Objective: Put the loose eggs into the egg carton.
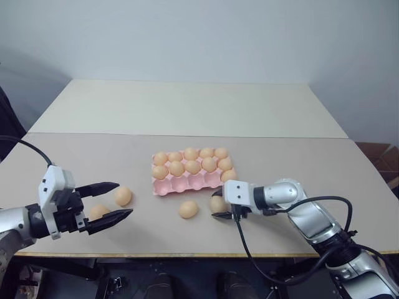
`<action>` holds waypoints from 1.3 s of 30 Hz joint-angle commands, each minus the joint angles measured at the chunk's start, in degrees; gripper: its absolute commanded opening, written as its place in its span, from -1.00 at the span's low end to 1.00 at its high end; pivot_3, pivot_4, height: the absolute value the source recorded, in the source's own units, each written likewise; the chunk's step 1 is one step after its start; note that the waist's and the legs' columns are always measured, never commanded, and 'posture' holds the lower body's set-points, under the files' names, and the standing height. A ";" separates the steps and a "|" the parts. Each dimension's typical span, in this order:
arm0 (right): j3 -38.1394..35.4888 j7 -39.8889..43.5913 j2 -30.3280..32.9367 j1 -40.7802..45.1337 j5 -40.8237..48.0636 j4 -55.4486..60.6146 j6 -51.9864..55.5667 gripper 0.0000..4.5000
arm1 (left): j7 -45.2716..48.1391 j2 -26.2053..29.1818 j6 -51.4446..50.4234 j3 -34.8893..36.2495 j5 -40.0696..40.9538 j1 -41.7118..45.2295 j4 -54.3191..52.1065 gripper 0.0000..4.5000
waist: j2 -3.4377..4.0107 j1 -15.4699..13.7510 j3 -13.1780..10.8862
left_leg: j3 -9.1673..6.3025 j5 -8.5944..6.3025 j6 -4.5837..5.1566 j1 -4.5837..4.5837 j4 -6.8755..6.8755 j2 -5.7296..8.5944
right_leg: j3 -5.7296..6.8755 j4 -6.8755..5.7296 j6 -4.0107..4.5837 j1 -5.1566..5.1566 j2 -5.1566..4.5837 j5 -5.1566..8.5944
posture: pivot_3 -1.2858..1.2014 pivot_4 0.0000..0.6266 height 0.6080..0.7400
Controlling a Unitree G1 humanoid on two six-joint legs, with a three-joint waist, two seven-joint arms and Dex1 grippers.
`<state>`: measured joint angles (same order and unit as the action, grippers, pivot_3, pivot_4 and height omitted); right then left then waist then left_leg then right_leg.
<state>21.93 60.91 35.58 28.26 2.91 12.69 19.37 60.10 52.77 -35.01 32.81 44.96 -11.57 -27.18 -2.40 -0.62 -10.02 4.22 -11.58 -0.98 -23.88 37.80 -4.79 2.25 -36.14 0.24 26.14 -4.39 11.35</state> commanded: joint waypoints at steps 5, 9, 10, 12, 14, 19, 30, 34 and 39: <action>-5.63 -0.33 -1.61 6.86 6.29 4.23 3.66 0.13 | -0.11 -0.05 0.49 1.38 0.86 -0.01 -1.95 1.00 | 0.00 0.24 0.00 | 0.00 0.00 0.00 0.04 0.00 -0.03 | 0.00 -0.01 0.00 -0.01 0.03 0.00 | 0.03 -0.52 1.00; -3.46 -4.24 -3.92 10.12 1.24 -3.40 1.08 0.13 | -0.44 -0.18 0.66 1.03 0.66 0.53 -1.85 1.00 | 0.00 0.28 0.01 | 0.01 0.00 0.00 0.04 0.00 -0.02 | 0.01 -0.02 0.02 -0.02 0.02 0.00 | 0.03 -0.52 1.00; -3.00 -5.53 -4.80 10.97 0.02 -5.29 1.10 0.13 | -0.56 -0.22 0.78 0.98 0.53 0.68 -1.79 1.00 | 0.00 0.31 0.01 | 0.02 0.00 0.00 0.03 0.00 -0.02 | 0.01 -0.01 0.03 0.00 0.01 -0.01 | 0.03 -0.52 1.00; -2.13 -7.16 -5.69 11.98 -2.15 -7.32 0.59 0.13 | -0.76 -0.26 0.98 0.99 0.33 0.83 -1.75 1.00 | 0.00 0.33 0.01 | 0.02 0.00 0.00 0.01 0.00 -0.02 | 0.00 -0.01 0.03 0.00 0.02 -0.02 | 0.03 -0.52 1.00; -1.84 -7.87 -6.12 12.29 -3.39 -7.72 0.21 0.43 | -0.78 -0.21 0.95 1.15 0.33 0.81 -1.83 1.00 | 0.00 0.32 0.01 | 0.02 0.00 0.00 -0.02 -0.01 -0.02 | 0.01 -0.02 -0.17 0.02 0.02 -0.14 | 0.03 -0.52 1.00; -3.83 -5.83 -5.05 12.07 -0.77 -3.60 2.17 0.99 | -0.57 0.08 0.90 2.10 0.18 0.00 -2.38 1.00 | 0.00 0.40 0.00 | 0.02 0.00 0.00 -0.05 -0.01 -0.01 | 0.01 0.02 -0.24 0.03 0.01 -0.19 | 0.03 -0.52 1.00; -18.97 3.50 2.96 3.92 16.84 6.20 3.82 0.99 | -1.53 -0.92 0.77 5.36 1.47 0.31 -1.43 1.00 | 0.00 -0.13 0.00 | 0.02 0.00 0.00 -0.06 -0.01 -0.01 | 0.02 0.06 -0.19 0.00 0.00 -0.15 | 0.03 -0.52 1.00; -27.65 10.02 10.31 -2.19 23.97 6.39 4.51 0.99 | -1.58 -2.39 2.54 9.29 0.25 -1.68 -1.70 1.00 | 0.00 -0.04 0.00 | 0.06 0.00 0.00 -0.05 0.00 -0.01 | -0.01 0.09 -0.13 0.01 -0.02 -0.12 | 0.03 -0.52 1.00; -35.71 16.28 19.53 -8.81 29.50 3.93 5.95 0.99 | -1.22 -2.21 3.04 13.52 -0.12 -3.29 -0.03 1.00 | -0.01 0.01 0.00 | 0.05 0.00 0.00 0.04 0.00 -0.01 | -0.01 0.07 0.04 -0.05 -0.02 -0.01 | 0.03 -0.52 1.00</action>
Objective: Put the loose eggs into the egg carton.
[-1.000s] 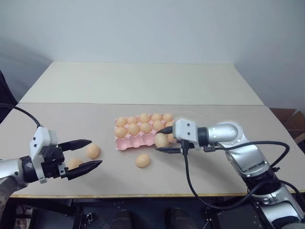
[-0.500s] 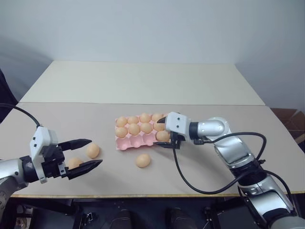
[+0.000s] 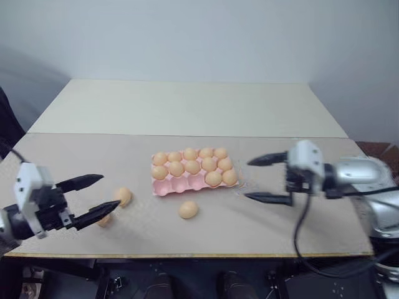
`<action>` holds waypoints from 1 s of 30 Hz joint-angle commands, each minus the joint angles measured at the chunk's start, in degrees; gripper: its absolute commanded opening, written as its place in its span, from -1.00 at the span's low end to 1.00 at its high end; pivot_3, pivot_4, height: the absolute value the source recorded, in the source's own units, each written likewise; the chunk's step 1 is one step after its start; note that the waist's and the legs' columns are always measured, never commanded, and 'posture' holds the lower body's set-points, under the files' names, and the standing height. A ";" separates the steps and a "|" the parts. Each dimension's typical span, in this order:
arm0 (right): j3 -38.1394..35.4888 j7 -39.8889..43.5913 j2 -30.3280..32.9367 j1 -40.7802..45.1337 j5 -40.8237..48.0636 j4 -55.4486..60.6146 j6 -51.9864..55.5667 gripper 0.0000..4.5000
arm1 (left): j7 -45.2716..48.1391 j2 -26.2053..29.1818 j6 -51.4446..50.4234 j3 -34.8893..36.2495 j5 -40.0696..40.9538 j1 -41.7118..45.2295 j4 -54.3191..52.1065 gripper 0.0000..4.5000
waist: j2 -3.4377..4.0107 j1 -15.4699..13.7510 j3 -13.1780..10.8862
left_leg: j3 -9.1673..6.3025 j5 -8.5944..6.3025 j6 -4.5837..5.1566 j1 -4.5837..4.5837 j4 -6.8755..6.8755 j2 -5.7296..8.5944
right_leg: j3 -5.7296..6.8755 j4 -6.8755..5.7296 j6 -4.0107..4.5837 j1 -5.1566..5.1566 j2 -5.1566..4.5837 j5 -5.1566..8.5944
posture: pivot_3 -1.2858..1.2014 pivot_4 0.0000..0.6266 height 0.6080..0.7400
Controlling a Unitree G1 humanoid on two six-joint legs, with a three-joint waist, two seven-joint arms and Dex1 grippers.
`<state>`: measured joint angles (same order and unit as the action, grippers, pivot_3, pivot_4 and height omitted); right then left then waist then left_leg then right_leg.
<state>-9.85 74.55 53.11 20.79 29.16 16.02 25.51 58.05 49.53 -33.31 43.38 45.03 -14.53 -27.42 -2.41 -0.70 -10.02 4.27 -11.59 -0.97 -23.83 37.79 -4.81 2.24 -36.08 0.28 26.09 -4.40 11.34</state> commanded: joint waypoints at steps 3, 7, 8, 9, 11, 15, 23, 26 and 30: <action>-5.22 2.56 3.15 -3.34 4.19 1.07 -0.23 0.99 | 2.38 2.31 0.99 3.90 -0.05 -0.84 1.27 1.00 | -0.01 0.30 0.01 | 0.00 -0.01 -0.01 0.19 0.00 -0.04 | -0.03 -0.03 0.01 -0.07 0.03 0.00 | 0.03 -0.52 1.00; -4.19 0.09 2.38 -3.88 5.15 3.25 0.36 0.99 | 3.49 3.68 -0.36 3.53 1.14 -1.52 0.67 1.00 | 0.00 0.25 0.01 | 0.02 -0.01 -0.02 0.13 0.00 -0.02 | -0.05 -0.03 0.01 -0.01 0.00 0.00 | 0.03 -0.52 1.00; -3.85 -0.51 2.13 -3.88 5.31 3.76 0.49 0.99 | 3.38 3.76 -0.45 3.44 1.11 -1.45 0.60 1.00 | 0.00 0.24 0.01 | 0.03 -0.01 -0.02 0.08 -0.01 -0.02 | -0.05 -0.01 0.01 0.02 0.00 0.01 | 0.03 -0.52 1.00; -3.47 -1.05 1.88 -3.83 5.23 4.18 0.35 0.99 | 3.44 3.92 -0.63 3.29 1.20 -1.28 0.60 1.00 | 0.00 0.22 0.01 | 0.03 -0.02 -0.02 0.04 -0.01 -0.02 | -0.06 0.00 0.01 0.04 0.00 0.00 | 0.03 -0.52 1.00; -2.53 -2.08 1.33 -3.56 4.89 5.08 -0.06 0.99 | 3.88 4.28 -1.04 2.98 1.37 -1.12 0.68 1.00 | 0.00 0.14 0.01 | 0.04 -0.02 -0.03 0.00 -0.01 -0.02 | -0.06 0.03 0.01 0.04 0.00 0.00 | 0.03 -0.52 1.00; 6.28 -6.84 -0.53 0.29 -5.28 5.90 -5.15 0.99 | 5.63 6.05 -3.63 0.98 2.86 -0.68 1.14 1.00 | 0.00 0.20 0.01 | 0.06 -0.02 -0.03 0.03 -0.01 -0.02 | -0.06 0.00 0.00 0.06 0.00 0.00 | 0.03 -0.52 1.00; 23.22 -10.87 -10.84 9.26 -14.22 7.69 -6.41 0.99 | 6.66 7.24 -3.56 -2.98 2.50 2.92 2.32 1.00 | 0.01 0.31 0.01 | 0.08 -0.03 -0.05 0.00 -0.01 -0.03 | -0.07 -0.02 0.00 0.09 0.03 0.00 | 0.03 -0.52 1.00; 28.41 -11.80 -14.65 11.89 -17.19 6.85 -5.22 0.99 | 6.85 6.93 -3.41 -3.82 2.17 3.16 2.07 1.00 | 0.01 0.46 0.01 | 0.09 -0.03 -0.05 -0.04 -0.01 -0.03 | -0.07 -0.02 0.00 0.11 0.02 0.00 | 0.03 -0.52 1.00; 36.50 -12.51 -19.71 13.82 -22.36 4.57 -5.86 0.99 | 7.13 6.80 -3.15 -4.02 1.88 2.90 1.85 1.00 | 0.00 0.46 0.02 | 0.09 -0.03 -0.05 -0.03 -0.01 -0.03 | -0.06 -0.05 0.01 0.11 0.02 -0.01 | 0.03 -0.52 1.00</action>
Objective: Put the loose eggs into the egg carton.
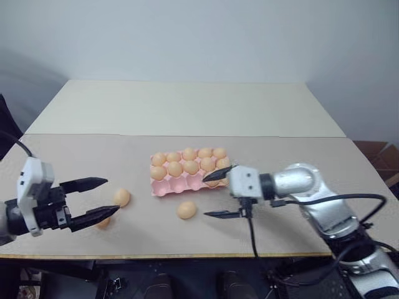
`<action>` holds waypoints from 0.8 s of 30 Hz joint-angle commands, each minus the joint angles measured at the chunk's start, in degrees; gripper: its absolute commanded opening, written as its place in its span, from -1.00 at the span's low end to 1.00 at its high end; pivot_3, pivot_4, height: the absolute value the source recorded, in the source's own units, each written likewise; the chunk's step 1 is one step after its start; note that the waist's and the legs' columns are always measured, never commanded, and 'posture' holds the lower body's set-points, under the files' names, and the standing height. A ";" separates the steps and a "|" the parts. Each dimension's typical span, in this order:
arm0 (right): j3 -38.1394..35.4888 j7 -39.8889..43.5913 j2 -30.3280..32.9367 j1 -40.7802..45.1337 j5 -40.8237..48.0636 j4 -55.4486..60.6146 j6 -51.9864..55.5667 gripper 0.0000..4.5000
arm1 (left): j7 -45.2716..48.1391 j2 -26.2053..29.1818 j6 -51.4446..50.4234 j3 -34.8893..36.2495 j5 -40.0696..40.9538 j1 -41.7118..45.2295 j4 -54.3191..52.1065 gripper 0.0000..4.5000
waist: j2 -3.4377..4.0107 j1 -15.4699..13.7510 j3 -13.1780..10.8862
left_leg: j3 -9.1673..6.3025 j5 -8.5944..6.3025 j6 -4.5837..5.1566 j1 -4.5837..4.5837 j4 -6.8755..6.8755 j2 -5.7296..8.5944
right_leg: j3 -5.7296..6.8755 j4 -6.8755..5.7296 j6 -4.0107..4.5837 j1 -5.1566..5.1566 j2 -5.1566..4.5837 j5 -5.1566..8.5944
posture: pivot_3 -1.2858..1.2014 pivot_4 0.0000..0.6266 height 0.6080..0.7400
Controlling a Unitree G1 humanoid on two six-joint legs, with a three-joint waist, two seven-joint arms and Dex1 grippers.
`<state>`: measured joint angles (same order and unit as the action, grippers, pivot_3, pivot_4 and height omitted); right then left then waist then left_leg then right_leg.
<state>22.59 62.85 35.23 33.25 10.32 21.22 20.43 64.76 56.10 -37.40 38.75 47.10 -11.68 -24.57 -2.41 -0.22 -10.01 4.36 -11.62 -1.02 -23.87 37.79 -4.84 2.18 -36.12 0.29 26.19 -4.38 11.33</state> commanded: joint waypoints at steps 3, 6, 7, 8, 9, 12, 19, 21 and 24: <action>7.03 -1.14 -3.78 2.15 -6.77 -3.49 -2.20 0.99 | 0.01 -0.12 0.83 0.56 -0.04 -0.08 -1.63 1.00 | 0.00 -0.08 0.00 | 0.00 0.00 0.00 0.01 0.01 0.01 | 0.00 -0.02 0.01 -0.01 -0.01 0.00 | 0.03 -0.52 1.00; 8.71 -2.72 -6.47 3.62 -9.80 -9.00 -4.02 0.99 | -0.69 -0.94 0.54 0.71 0.49 -0.75 -2.85 1.00 | -0.03 0.06 0.02 | 0.02 0.01 0.00 0.04 0.03 0.00 | 0.00 -0.02 0.01 -0.03 -0.01 -0.01 | 0.03 -0.52 1.00; 8.87 -2.91 -7.13 3.93 -10.32 -10.01 -4.43 0.99 | -0.90 -1.15 0.42 0.74 0.61 -0.95 -3.18 1.00 | -0.03 0.10 0.02 | 0.02 0.01 0.00 0.04 0.03 0.00 | 0.00 -0.03 0.01 -0.04 -0.01 -0.01 | 0.03 -0.52 1.00; 9.01 -3.16 -7.96 4.19 -10.80 -10.85 -4.64 0.99 | -1.18 -1.36 0.35 0.77 0.58 -1.20 -3.54 1.00 | -0.03 0.11 0.02 | 0.02 0.01 0.00 0.05 0.03 0.00 | 0.00 -0.04 0.02 -0.03 0.00 -0.01 | 0.03 -0.52 1.00; 9.18 -3.40 -8.80 4.35 -11.18 -11.57 -4.63 0.99 | -1.39 -1.57 0.31 0.82 0.59 -1.39 -3.82 1.00 | -0.03 0.17 0.02 | 0.02 0.01 0.00 0.04 0.02 0.00 | 0.00 -0.06 0.02 -0.02 0.00 -0.01 | 0.03 -0.52 1.00; 10.24 -3.68 -10.63 4.35 -12.36 -13.38 -5.14 0.99 | -2.05 -2.11 0.20 0.93 0.86 -1.89 -4.63 1.00 | -0.03 0.33 0.02 | 0.01 0.00 0.00 0.03 0.01 -0.02 | 0.00 -0.08 -0.06 -0.01 0.03 -0.06 | 0.03 -0.52 1.00; 10.80 -3.19 -12.34 3.81 -13.98 -15.56 -5.85 0.27 | -2.54 -2.28 0.29 0.92 0.87 -2.30 -4.97 1.00 | -0.03 0.42 0.02 | 0.00 0.01 0.00 0.04 0.02 -0.01 | 0.00 -0.08 -0.13 -0.03 0.02 -0.11 | 0.03 -0.52 1.00; 10.66 -3.33 -12.44 3.58 -14.23 -15.88 -6.04 0.00 | -2.42 -2.22 0.40 0.89 0.78 -2.34 -4.78 1.00 | -0.03 0.49 0.02 | 0.00 0.01 0.00 0.04 0.02 -0.01 | 0.01 -0.08 -0.12 -0.02 0.02 -0.10 | 0.03 -0.52 1.00; 9.43 -3.62 -12.23 3.72 -14.11 -16.30 -6.03 -0.28 | -2.60 -2.12 0.67 0.29 0.64 -1.49 -4.19 1.00 | -0.03 0.59 0.02 | 0.00 0.01 0.00 0.04 0.02 -0.01 | 0.00 -0.08 -0.13 -0.02 0.02 -0.11 | 0.03 -0.52 1.00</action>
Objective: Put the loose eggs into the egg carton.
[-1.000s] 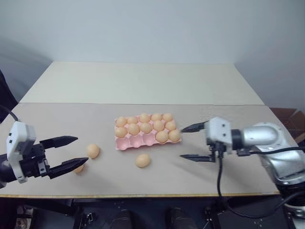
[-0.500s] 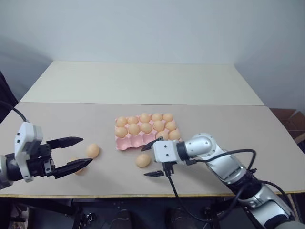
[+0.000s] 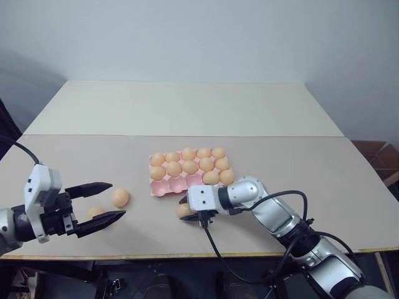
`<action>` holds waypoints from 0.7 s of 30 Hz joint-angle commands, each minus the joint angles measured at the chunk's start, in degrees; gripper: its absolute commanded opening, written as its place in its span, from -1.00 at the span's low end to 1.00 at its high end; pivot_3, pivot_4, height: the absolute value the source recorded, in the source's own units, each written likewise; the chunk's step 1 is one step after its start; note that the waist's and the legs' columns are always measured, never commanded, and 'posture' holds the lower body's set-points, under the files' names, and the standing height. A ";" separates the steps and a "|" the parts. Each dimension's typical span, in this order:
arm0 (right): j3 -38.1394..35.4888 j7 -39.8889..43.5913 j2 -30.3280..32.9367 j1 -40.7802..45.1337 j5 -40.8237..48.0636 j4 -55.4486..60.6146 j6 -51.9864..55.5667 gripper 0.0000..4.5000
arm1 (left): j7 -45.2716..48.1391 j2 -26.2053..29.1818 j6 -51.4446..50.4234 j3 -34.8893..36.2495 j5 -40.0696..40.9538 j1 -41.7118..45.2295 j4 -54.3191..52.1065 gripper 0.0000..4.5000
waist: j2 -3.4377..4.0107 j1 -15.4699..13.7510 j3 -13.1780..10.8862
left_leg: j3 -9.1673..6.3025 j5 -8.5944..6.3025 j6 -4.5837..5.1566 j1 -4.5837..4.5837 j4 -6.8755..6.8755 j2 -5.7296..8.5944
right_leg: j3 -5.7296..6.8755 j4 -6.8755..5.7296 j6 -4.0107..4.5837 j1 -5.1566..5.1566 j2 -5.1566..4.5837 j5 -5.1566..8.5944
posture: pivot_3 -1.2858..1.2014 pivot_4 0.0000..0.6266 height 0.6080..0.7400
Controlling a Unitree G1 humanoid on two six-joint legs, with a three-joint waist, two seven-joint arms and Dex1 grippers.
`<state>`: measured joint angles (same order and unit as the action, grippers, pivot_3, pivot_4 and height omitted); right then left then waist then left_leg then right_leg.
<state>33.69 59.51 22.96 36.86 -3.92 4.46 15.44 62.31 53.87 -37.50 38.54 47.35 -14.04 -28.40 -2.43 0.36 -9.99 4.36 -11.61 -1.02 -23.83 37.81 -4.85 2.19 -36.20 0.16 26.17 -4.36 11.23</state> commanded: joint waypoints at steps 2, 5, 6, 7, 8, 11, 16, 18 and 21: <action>-2.69 -0.20 0.36 0.13 0.68 0.76 -0.73 -0.28 | -0.30 0.09 0.85 0.12 0.27 1.31 -0.14 1.00 | 0.00 0.00 0.00 | 0.00 0.00 0.00 0.00 0.00 0.00 | 0.00 0.00 0.00 -0.01 0.00 0.00 | 0.03 -0.52 1.00; -6.22 0.79 0.89 0.07 4.47 4.30 2.42 -0.28 | -0.23 -0.26 1.11 -0.47 0.00 1.19 -0.19 1.00 | 0.00 0.03 0.00 | 0.00 0.00 0.00 0.00 0.00 0.00 | 0.00 0.00 0.00 0.00 0.00 0.00 | 0.03 -0.52 1.00; -7.16 1.00 0.90 0.14 5.62 5.33 3.56 -0.28 | -0.22 -0.32 1.17 -0.58 -0.03 1.17 -0.17 1.00 | 0.00 0.04 0.00 | 0.00 0.00 0.00 0.00 0.00 0.00 | 0.00 0.00 0.00 0.00 0.00 0.00 | 0.03 -0.52 1.00; -8.32 1.16 0.69 0.54 7.15 6.37 5.06 -0.28 | -0.19 -0.33 1.26 -0.69 -0.09 1.23 -0.05 1.00 | 0.00 0.05 0.00 | 0.00 0.00 0.00 -0.01 0.00 0.00 | 0.00 0.00 -0.01 0.00 0.00 -0.01 | 0.03 -0.52 1.00; -9.65 1.22 0.33 1.06 8.89 7.33 6.54 -0.28 | -0.17 -0.34 1.37 -0.77 -0.14 1.30 0.06 1.00 | 0.00 0.09 0.00 | 0.00 0.00 0.00 -0.01 0.00 0.00 | 0.00 0.00 -0.07 0.00 0.00 -0.04 | 0.03 -0.52 1.00; -12.83 0.43 -0.84 2.96 12.20 8.59 9.68 -0.28 | -0.17 -0.37 1.62 -1.00 -0.23 1.56 0.34 1.00 | 0.00 0.21 0.00 | -0.01 0.00 0.00 0.00 0.00 -0.01 | 0.00 -0.01 -0.09 0.00 0.01 -0.05 | 0.03 -0.52 1.00; -14.20 -9.71 -3.56 7.71 6.00 2.45 9.52 -0.28 | -0.33 -0.61 1.12 -1.26 0.52 1.75 0.48 1.00 | 0.01 0.46 0.00 | -0.01 0.00 0.00 0.03 0.00 -0.02 | 0.00 -0.06 -0.05 0.03 0.02 -0.06 | 0.03 -0.52 1.00; -13.43 -11.20 -3.35 8.15 4.05 -0.99 7.94 -0.28 | -0.48 -0.73 0.98 -1.38 0.54 1.66 0.36 1.00 | 0.01 0.45 0.00 | 0.00 0.00 0.00 0.02 0.00 -0.02 | 0.01 -0.04 -0.04 0.02 0.01 -0.06 | 0.03 -0.52 1.00; -13.49 -11.21 -3.33 7.97 3.87 -2.57 7.92 -0.28 | -0.67 -0.99 1.10 -1.27 0.36 1.44 0.06 1.00 | 0.01 0.27 0.00 | 0.01 0.00 0.00 -0.04 0.00 0.03 | 0.01 0.03 -0.03 0.02 -0.04 -0.07 | 0.03 -0.52 1.00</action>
<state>20.90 48.77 19.44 44.29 0.14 0.71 24.63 61.84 52.98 -37.15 36.70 47.34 -12.72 -27.65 -2.42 0.62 -9.99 4.38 -11.61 -1.02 -23.89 37.80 -4.82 2.19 -36.14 0.13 26.19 -4.40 11.15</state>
